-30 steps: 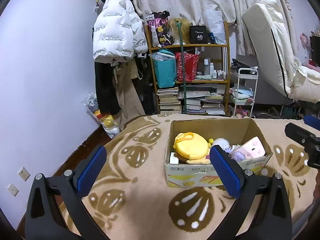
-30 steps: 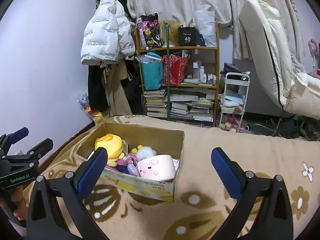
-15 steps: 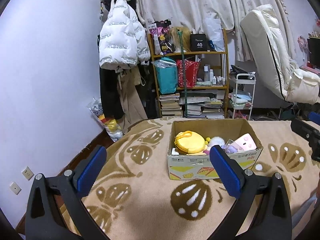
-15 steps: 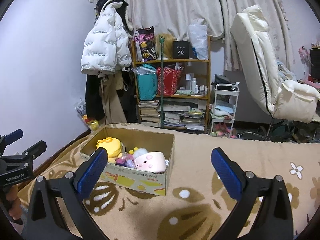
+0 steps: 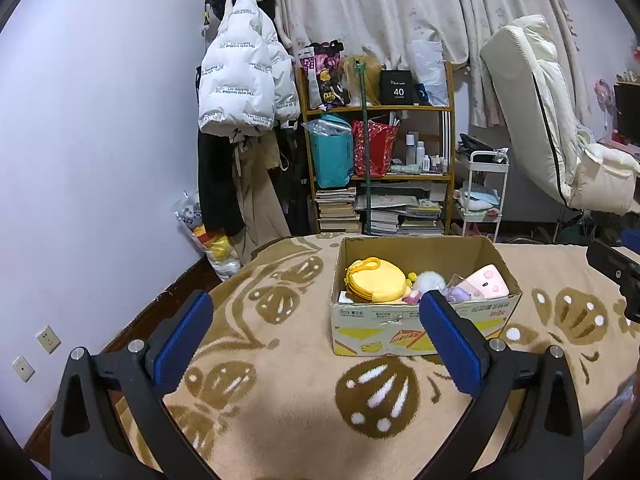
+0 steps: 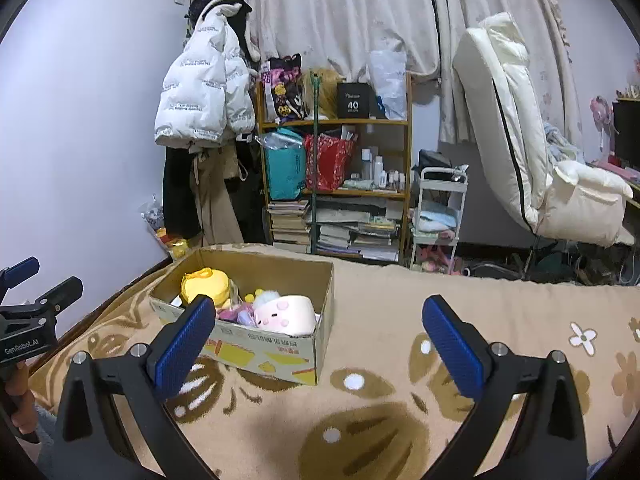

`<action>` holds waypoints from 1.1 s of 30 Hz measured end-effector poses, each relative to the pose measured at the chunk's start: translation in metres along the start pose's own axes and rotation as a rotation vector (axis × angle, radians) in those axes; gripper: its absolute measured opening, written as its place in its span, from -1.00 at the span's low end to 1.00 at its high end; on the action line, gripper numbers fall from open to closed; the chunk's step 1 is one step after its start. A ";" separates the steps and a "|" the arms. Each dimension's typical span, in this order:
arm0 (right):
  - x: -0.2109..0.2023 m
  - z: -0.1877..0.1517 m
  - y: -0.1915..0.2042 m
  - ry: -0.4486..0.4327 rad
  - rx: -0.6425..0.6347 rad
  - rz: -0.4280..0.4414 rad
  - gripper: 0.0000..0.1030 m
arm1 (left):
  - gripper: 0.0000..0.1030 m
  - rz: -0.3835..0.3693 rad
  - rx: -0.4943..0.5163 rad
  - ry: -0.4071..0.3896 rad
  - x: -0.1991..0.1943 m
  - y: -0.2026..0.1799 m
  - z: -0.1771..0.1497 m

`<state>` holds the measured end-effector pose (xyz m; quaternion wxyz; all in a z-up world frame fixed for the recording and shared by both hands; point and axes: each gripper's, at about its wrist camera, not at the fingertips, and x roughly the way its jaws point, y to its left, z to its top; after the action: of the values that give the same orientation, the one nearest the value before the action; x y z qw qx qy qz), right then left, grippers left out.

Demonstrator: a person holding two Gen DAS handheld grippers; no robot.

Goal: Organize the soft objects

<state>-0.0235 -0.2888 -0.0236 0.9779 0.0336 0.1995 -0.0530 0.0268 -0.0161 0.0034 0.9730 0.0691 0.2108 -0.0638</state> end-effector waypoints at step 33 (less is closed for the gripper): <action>0.017 -0.006 -0.011 0.025 0.036 -0.009 1.00 | 0.98 -0.011 -0.001 0.010 0.013 -0.005 -0.010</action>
<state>-0.0113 -0.3003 -0.0360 0.9743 0.0511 0.2108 -0.0604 0.0336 -0.0204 -0.0111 0.9716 0.0678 0.2160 -0.0685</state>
